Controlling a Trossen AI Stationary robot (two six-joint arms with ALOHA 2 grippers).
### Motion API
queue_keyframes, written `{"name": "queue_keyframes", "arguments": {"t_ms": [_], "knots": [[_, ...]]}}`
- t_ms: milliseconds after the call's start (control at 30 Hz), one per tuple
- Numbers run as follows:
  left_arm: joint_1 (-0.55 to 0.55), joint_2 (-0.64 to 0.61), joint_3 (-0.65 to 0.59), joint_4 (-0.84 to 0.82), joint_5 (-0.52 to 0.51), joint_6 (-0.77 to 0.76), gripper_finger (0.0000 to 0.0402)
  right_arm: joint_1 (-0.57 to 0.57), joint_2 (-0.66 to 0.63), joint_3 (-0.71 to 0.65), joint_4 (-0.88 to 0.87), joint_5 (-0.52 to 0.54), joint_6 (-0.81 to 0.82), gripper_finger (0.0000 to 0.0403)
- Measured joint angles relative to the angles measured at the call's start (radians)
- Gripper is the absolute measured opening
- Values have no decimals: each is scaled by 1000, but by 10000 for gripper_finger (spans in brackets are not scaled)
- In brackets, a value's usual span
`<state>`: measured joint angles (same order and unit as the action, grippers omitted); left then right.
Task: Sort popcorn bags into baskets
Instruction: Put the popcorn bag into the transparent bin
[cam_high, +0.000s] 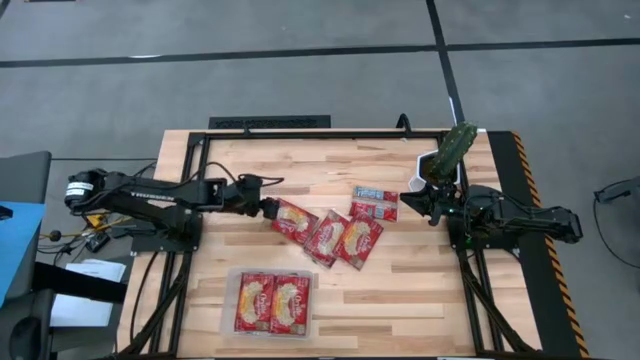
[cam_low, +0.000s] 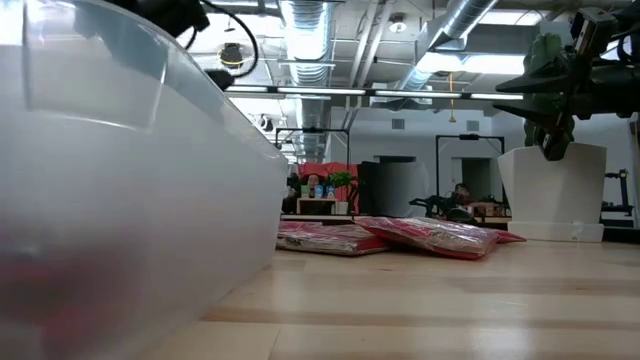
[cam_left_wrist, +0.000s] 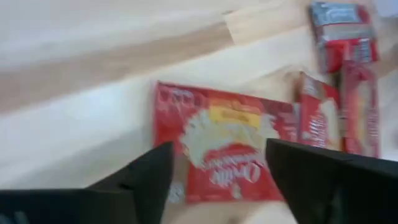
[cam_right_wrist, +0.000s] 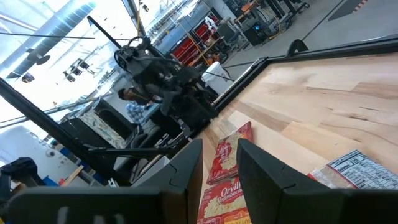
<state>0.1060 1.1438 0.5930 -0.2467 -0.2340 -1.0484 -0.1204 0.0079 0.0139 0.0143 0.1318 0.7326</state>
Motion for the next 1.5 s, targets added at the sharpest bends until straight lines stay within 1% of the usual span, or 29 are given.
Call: {"name": "queue_keyframes", "arguments": {"t_ms": [100,167,233,400,500,533,600,667,733,867,900,933,1067,1200,1500], "knots": [[29,46,0,-7,48,61,279,0,0,0,0,0,0,123],[38,86,0,-9,77,74,289,0,0,0,0,0,0,123],[42,127,0,1,99,77,292,0,0,0,0,0,0,123],[42,241,1,46,111,95,289,0,0,0,0,0,0,123],[42,296,3,40,122,85,283,0,0,0,0,0,0,123],[47,314,4,55,141,89,278,0,0,0,0,0,0,123],[56,343,6,68,192,104,258,0,0,0,0,0,0,123],[57,377,5,93,231,105,222,0,0,0,0,0,0,123],[55,400,6,108,256,106,173,0,0,0,0,0,0,123],[58,427,5,154,307,95,54,0,0,0,0,0,0,123],[60,429,2,164,314,93,28,0,0,0,0,0,0,123],[62,429,2,176,319,90,16,0,0,0,0,0,0,123],[79,406,-2,215,350,60,4,0,0,0,0,0,0,123],[84,354,-3,246,386,37,0,0,0,0,0,0,0,123],[72,149,-3,250,404,34,0,0,0,0,0,0,0,123]]}}
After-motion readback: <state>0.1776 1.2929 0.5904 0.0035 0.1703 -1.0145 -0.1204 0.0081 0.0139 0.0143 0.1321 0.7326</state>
